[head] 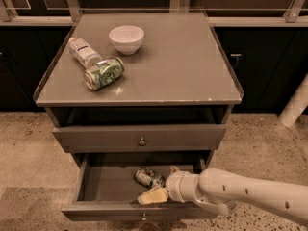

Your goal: Pick 7up can from middle drawer and place on counter

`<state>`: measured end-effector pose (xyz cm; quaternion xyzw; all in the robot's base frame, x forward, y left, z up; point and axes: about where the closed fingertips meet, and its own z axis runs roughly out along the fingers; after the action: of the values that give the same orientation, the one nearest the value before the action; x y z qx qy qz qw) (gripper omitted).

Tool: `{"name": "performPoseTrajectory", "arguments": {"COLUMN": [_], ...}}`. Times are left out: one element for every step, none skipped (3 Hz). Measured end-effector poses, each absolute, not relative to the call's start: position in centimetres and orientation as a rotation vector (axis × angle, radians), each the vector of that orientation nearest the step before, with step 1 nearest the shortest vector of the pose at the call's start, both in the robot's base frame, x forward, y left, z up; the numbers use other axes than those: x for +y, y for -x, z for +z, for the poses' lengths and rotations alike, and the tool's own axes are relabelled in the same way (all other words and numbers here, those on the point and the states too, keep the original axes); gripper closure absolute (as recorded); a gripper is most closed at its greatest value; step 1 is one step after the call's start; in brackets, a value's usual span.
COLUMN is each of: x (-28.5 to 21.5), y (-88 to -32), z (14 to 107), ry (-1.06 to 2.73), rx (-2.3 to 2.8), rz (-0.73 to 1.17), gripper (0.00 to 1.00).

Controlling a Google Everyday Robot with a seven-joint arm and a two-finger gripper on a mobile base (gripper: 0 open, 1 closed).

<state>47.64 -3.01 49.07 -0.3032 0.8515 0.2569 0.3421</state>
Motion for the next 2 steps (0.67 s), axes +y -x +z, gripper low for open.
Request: {"name": "performPoseTrajectory", "arguments": {"x": [-3.1,-1.3], "y": [-49.5,-54.4], "z": [47.7,44.6], "ry": [0.772,0.808], "rx": [2.225,2.207], "rz": [0.633,0.53], "gripper": [0.0,0.0]}}
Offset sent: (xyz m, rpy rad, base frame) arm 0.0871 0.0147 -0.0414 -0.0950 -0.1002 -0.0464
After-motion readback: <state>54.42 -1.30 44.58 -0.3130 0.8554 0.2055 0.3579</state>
